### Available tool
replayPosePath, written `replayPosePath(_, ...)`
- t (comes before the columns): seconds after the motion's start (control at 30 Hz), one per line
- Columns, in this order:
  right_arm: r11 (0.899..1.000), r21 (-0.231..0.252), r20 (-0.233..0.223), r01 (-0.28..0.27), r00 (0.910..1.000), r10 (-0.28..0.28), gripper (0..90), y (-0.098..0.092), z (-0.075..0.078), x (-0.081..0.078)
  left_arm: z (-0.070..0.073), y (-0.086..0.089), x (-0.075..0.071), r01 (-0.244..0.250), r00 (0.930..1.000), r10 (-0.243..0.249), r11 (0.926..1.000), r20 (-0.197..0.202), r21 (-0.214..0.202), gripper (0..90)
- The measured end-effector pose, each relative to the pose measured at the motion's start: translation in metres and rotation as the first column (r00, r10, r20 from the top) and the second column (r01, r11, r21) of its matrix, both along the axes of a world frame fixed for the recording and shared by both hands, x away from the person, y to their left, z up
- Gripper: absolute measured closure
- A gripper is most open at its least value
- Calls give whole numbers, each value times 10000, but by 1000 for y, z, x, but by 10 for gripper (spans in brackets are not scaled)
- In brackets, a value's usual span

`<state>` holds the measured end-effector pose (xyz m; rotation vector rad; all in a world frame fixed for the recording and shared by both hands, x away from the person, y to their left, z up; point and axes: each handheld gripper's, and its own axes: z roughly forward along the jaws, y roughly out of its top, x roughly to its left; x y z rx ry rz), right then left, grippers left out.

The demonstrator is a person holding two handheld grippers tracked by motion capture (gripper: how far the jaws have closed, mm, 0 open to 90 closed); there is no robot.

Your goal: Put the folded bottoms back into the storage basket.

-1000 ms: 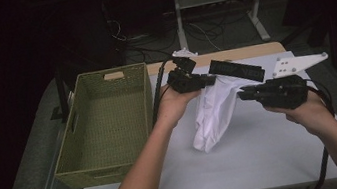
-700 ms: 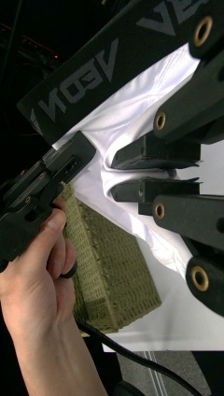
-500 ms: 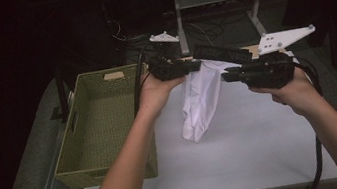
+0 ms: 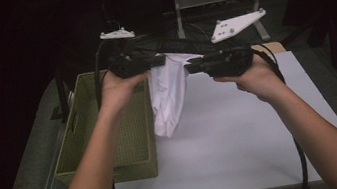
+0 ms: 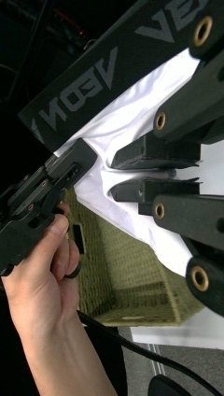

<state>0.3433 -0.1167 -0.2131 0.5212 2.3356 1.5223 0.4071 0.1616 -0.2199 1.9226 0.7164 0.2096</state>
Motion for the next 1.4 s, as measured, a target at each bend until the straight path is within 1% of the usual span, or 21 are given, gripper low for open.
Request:
replayPosePath(0.13, 9996, -40, 74, -291, 9995, 291, 827, 25, 5, 5, 6, 27, -1, -280, 9996, 281, 9996, 73, -78, 787)
replayPosePath(0.23, 9988, -73, 116, -487, 9987, 487, 828, 44, 7, 8, 8, 45, -2, -480, 9988, 480, 9988, 104, 9, 788)
replayPosePath(0.4, 9966, -156, 131, -814, 9966, 816, 828, 72, 4, 14, 6, 73, -3, -919, 9957, 917, 9956, 100, 208, 788)
replayPosePath(0.5, 9951, -116, 20, -979, 9952, 979, 827, 88, 1, 18, 3, 90, -3, -1193, 9929, 1193, 9927, 39, 187, 787)
replayPosePath(0.6, 9929, -156, -95, -1178, 9930, 1177, 828, 104, -4, 22, -1, 104, -3, -1489, 9888, 1489, 9887, -22, 191, 787)
replayPosePath(0.77, 9880, -213, -254, -1530, 9880, 1525, 828, 132, -14, 28, -7, 128, -3, -1984, 9801, 1987, 9785, -12, 565, 787)
replayPosePath(0.83, 9859, -227, -315, -1660, 9858, 1652, 828, 143, -19, 31, -9, 138, -4, -2220, 9750, 2224, 9721, 30, 760, 787)
replayPosePath(1.0, 9812, -244, -583, -1914, 9801, 1897, 828, 168, -32, 36, -19, 162, -3, -2640, 9640, 2658, 9607, -108, 857, 787)
replayPosePath(1.13, 9788, -277, -803, -2027, 9765, 2000, 827, 184, -46, 40, -30, 176, -3, -2895, 9560, 2923, 9536, -233, 827, 787)
replayPosePath(1.27, 9766, -441, -1029, -2105, 9733, 2051, 827, 197, -60, 41, -44, 186, -1, -3051, 9503, 3090, 9486, -384, 844, 787)
replayPosePath(1.4, 9743, -648, -1179, -2157, 9712, 2072, 827, 205, -73, 42, -58, 190, 1, -3158, 9455, 3210, 9449, -541, 868, 786)
